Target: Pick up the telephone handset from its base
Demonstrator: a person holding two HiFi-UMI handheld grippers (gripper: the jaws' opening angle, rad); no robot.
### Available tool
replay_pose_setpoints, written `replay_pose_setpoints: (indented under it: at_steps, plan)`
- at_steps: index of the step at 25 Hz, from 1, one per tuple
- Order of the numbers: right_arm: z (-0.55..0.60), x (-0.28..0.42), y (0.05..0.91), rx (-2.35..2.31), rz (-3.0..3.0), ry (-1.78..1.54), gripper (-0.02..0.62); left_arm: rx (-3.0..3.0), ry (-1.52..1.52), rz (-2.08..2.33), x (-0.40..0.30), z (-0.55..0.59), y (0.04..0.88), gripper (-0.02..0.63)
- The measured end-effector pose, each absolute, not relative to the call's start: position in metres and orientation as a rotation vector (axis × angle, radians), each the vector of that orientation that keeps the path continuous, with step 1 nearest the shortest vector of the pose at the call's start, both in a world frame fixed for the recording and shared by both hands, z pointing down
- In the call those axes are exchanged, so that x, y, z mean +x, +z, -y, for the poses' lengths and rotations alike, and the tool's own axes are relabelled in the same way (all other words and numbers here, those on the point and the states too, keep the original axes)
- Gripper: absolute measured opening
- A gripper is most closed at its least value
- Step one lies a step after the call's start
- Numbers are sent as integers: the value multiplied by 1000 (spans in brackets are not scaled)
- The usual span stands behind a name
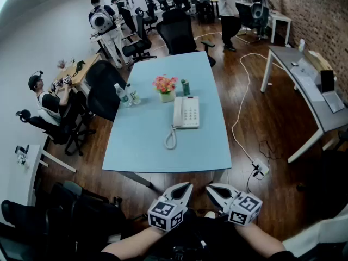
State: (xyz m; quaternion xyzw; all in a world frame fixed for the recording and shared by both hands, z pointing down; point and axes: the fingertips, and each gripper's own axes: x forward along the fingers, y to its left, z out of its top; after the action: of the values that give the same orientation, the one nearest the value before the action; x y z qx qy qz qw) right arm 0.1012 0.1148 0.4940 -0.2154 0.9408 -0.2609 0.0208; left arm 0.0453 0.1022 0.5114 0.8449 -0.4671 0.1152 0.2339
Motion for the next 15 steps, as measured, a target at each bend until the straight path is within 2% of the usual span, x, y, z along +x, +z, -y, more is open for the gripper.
replay_pose_setpoints:
  at_steps: [8,15]
  plan:
    - [-76,97,499,-736,-2885,-797,17,2292,316,1321,15,-50,525,0]
    - [-20,87,496,-881,-2867,-759,17,2280,311,1458,-46,54,513,3]
